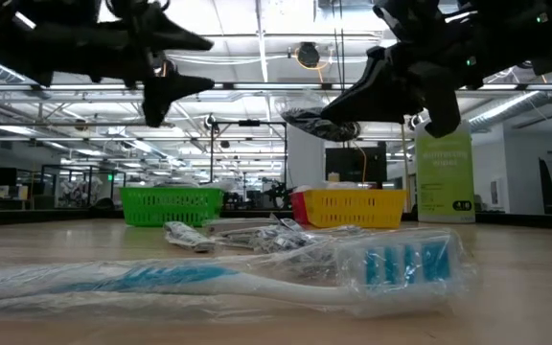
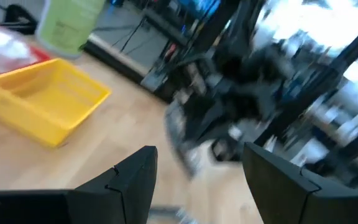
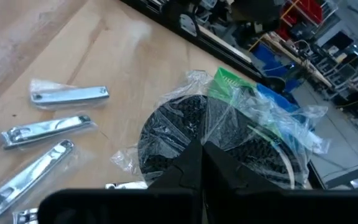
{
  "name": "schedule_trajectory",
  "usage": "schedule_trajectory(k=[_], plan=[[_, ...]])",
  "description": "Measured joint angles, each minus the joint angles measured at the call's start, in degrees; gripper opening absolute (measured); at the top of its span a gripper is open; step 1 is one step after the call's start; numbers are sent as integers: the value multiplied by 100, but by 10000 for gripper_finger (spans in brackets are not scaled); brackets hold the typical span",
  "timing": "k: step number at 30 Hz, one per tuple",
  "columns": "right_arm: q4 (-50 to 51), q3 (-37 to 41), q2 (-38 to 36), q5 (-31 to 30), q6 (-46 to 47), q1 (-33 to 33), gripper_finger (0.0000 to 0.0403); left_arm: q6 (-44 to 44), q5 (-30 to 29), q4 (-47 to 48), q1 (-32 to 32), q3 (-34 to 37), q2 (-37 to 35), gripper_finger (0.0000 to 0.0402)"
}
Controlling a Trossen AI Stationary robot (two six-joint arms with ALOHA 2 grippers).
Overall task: Pick & Place Travel size toiletries
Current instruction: Put the black hair brush into the green bin
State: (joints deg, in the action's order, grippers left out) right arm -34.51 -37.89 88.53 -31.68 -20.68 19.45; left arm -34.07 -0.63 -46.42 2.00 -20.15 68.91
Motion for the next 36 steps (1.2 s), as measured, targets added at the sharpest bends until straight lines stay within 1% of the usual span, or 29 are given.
schedule_trajectory(k=[2,6,9,14,16,18,22,27,34,36], plan=[[-1,0,0,14,-59,13,0,-327,44,-464,0,-102,434,234],[-98,-4,0,17,-224,13,0,-690,247,-322,0,-624,1065,234],[-173,-4,0,17,-345,17,0,-709,314,23,0,-1086,1455,234],[-177,-7,0,17,-340,62,0,-520,650,896,0,-1880,1916,234],[-218,-7,0,17,-380,112,0,-389,663,1220,0,-2115,2072,234],[-224,-9,-2,18,-433,160,0,-398,653,1329,-4,-2293,2230,234],[-275,-9,-2,16,-455,168,0,-475,644,1335,-4,-2514,2519,234],[-361,-9,-2,-5,-576,168,0,-630,644,1352,-1,-2572,2763,234],[-387,-9,-2,-4,-572,168,0,-652,649,1328,-4,-2572,2828,234],[-386,-9,-2,-4,-569,168,0,-636,752,1305,-4,-2572,2828,233]])
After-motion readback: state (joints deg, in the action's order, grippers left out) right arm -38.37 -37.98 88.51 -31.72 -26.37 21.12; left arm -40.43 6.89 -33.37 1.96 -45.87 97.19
